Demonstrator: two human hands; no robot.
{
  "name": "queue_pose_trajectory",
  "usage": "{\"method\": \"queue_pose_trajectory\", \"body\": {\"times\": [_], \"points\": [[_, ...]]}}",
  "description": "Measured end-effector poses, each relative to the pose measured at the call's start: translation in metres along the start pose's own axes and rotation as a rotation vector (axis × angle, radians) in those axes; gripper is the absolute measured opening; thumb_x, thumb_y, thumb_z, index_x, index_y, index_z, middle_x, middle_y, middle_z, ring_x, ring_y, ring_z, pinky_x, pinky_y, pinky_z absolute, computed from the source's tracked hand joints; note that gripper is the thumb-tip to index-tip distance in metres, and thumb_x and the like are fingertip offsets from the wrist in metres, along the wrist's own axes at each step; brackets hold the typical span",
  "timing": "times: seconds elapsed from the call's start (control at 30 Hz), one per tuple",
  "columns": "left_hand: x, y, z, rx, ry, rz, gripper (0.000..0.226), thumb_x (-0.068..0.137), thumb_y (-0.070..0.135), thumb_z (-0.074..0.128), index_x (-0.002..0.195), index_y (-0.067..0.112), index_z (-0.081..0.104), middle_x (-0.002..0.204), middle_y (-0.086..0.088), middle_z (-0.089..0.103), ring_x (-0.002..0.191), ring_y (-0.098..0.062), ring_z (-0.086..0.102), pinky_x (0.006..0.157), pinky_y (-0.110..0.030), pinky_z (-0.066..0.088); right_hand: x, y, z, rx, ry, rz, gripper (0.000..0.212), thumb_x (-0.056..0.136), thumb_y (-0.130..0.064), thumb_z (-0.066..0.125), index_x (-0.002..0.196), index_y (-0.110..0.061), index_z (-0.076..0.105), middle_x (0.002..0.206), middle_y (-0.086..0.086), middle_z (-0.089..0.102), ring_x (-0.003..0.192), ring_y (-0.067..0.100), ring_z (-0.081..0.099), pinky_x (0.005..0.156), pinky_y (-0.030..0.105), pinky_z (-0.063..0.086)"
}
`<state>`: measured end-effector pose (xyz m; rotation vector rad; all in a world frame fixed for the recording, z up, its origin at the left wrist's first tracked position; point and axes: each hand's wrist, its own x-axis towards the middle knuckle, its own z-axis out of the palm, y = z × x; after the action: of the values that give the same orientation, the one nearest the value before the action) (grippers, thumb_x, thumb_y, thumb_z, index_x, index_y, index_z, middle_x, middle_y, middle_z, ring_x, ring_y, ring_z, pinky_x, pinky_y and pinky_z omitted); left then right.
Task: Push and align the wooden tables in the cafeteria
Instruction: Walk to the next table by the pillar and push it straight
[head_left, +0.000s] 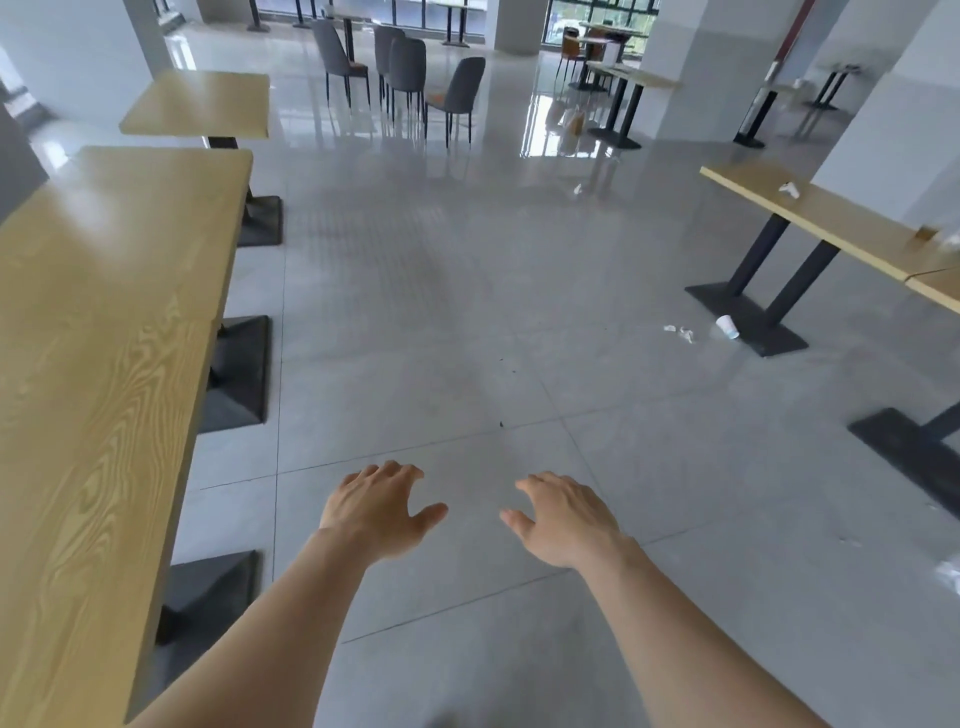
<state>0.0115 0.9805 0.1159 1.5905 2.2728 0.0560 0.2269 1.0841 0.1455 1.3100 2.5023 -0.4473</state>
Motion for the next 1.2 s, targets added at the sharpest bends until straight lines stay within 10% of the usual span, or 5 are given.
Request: {"method": "queue_pose_trajectory", "body": {"times": [0.73, 1.2], "points": [[0.523, -0.015, -0.194, -0.010, 0.095, -0.190, 0.073, 0.092, 0.076, 0.042, 0.151, 0.034, 0.042, 0.154, 0.008, 0.046, 0.141, -0.018, 0.044, 0.117, -0.038, 0.030, 0.534, 0.088, -0.260, -0.047, -0.019, -0.185, 0.061, 0.102, -0.055, 0.043, 0.148, -0.016, 0.045, 0.145, 0.007, 0.052, 0.135, 0.030, 0.047, 0.111, 0.041, 0.039], [0.826, -0.186, -0.308, -0.089, 0.141, -0.358, 0.072, 0.092, 0.075, 0.042, 0.150, 0.033, 0.042, 0.152, 0.008, 0.048, 0.139, -0.018, 0.044, 0.116, -0.036, 0.033, 0.911, -0.023, -0.388, -0.135, -0.063, -0.319, 0.063, 0.101, -0.056, 0.045, 0.153, -0.020, 0.040, 0.152, 0.006, 0.048, 0.142, 0.029, 0.042, 0.115, 0.038, 0.034]]}}
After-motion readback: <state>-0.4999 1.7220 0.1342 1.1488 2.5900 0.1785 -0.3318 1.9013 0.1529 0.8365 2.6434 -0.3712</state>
